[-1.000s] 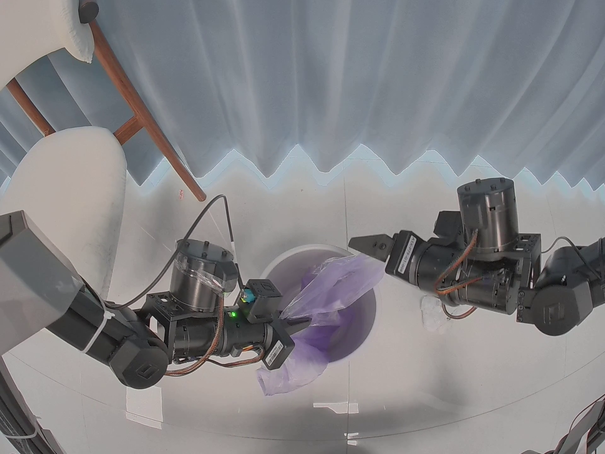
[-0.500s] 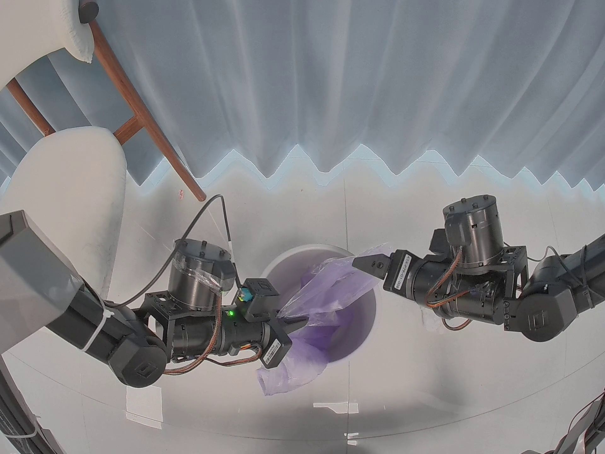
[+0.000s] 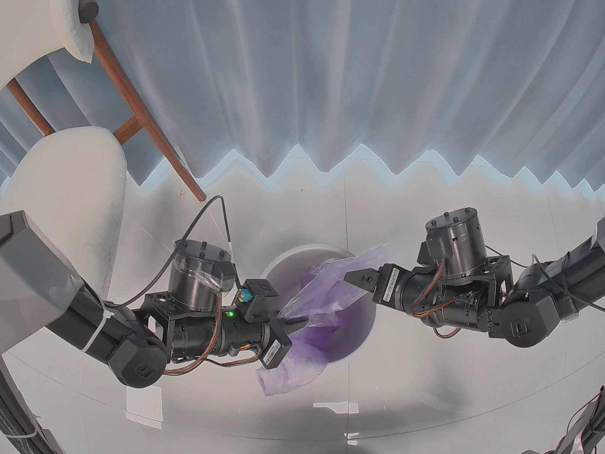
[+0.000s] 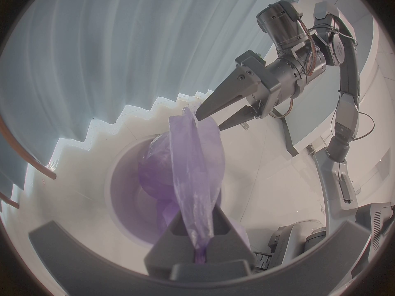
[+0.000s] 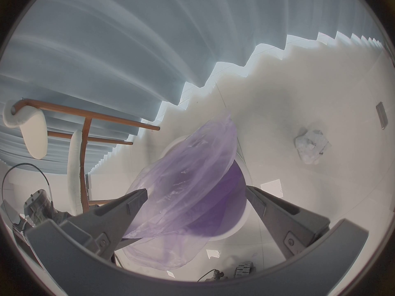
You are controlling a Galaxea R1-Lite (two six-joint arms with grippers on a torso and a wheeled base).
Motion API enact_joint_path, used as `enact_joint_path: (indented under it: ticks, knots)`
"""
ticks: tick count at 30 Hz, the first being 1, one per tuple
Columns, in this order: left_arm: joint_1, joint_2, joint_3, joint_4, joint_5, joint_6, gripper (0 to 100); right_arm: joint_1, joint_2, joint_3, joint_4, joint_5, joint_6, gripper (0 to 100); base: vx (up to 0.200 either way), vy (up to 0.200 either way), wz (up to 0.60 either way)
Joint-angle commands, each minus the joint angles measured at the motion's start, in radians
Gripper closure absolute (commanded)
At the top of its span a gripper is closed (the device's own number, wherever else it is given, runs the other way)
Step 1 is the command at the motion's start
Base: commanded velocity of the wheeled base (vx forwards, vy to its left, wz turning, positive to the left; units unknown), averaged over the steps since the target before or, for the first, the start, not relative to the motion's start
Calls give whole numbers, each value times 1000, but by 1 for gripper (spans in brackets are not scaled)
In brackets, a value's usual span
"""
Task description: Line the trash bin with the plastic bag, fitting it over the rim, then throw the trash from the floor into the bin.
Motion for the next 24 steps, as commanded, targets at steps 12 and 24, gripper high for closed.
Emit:
enact_joint_path:
  ticks: [12,24]
  knots:
    - [0,0,3,1,-1,-3,100,31,65,5,-9,-2,6,100,0,0,0]
    - [1,-8,29,1,0,-8,100,26,51,-48,-14,-10,-8,100,0,0,0]
